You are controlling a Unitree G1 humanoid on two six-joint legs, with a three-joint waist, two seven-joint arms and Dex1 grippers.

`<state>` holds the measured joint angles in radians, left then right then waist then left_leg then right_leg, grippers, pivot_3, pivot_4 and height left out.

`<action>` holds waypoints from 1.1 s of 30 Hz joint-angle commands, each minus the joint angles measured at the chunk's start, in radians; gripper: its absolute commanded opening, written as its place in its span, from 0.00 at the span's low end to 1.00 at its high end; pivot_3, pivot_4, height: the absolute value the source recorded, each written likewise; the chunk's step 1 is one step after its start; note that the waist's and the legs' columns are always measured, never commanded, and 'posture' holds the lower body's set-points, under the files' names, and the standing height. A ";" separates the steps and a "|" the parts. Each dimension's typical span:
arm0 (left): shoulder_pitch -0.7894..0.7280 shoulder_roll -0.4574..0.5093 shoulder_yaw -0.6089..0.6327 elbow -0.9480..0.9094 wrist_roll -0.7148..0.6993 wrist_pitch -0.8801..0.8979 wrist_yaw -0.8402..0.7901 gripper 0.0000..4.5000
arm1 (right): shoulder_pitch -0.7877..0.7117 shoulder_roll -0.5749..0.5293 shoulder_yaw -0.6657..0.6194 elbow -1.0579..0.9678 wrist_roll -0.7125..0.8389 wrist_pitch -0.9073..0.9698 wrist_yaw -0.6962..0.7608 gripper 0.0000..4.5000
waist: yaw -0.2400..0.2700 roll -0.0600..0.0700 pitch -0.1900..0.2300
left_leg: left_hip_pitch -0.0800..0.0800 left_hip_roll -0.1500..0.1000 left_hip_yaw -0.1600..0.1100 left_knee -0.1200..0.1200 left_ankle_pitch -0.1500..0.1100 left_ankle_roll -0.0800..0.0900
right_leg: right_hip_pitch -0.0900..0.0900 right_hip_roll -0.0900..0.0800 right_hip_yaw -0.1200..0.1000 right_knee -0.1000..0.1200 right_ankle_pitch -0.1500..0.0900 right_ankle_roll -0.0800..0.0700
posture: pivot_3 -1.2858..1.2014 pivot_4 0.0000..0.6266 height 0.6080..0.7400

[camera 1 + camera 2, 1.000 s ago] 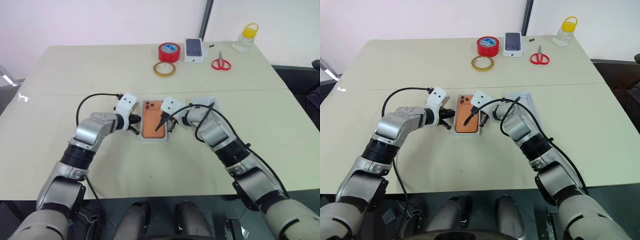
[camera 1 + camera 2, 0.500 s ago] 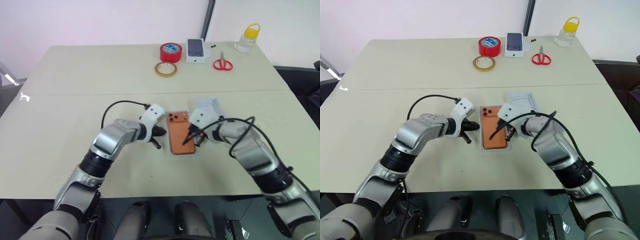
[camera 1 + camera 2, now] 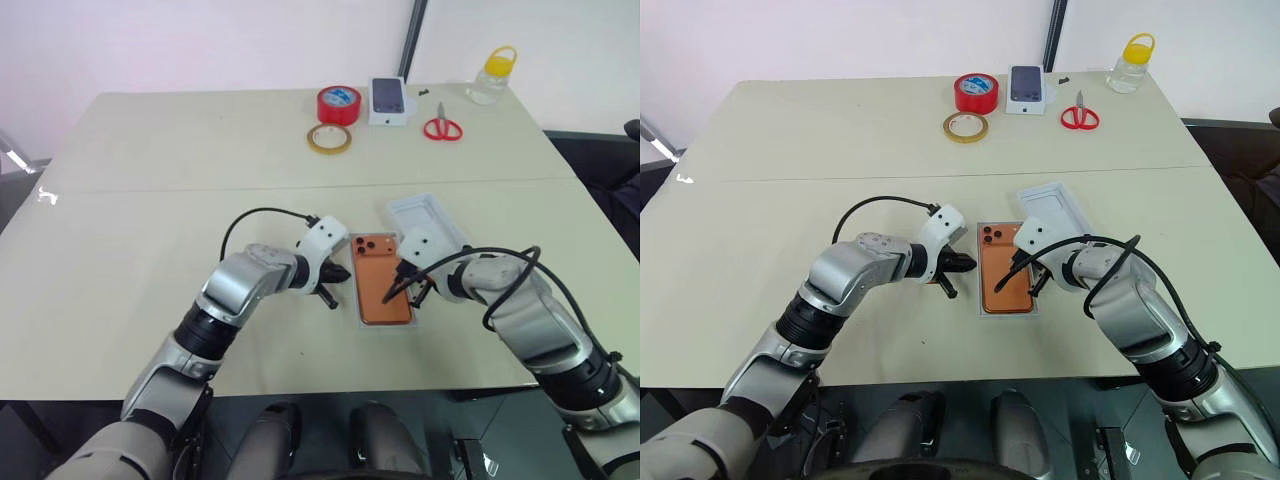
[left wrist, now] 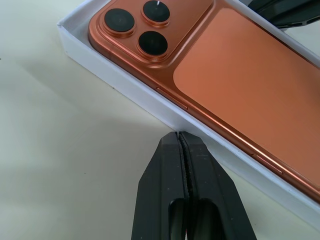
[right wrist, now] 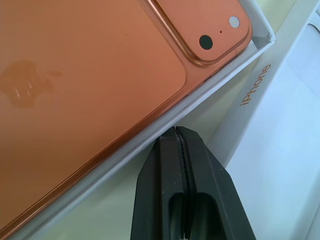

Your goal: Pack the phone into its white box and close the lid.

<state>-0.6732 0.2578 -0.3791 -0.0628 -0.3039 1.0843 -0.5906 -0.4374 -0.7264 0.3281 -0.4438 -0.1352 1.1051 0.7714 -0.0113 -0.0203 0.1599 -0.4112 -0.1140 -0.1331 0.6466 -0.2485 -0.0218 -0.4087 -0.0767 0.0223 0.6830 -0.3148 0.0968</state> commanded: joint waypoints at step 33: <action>0.232 0.295 0.202 -0.192 -0.057 -0.543 -0.338 0.00 | -0.205 -0.016 -0.258 0.214 0.343 0.156 0.004 0.99 | 0.001 0.000 0.000 | 0.001 0.000 0.000 0.000 0.000 0.000 | 0.001 0.000 0.000 -0.001 0.000 0.000 | 0.52 0.24 1.00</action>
<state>-0.4388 0.5473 -0.1801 -0.2180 -0.3604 0.5736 -0.9152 -0.6071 -0.7445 0.1032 -0.2429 0.2014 1.2414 0.8039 -0.0103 -0.0201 0.1601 -0.4106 -0.1137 -0.1328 0.6465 -0.2486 -0.0215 -0.4076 -0.0773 0.0222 0.6821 -0.3147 0.0964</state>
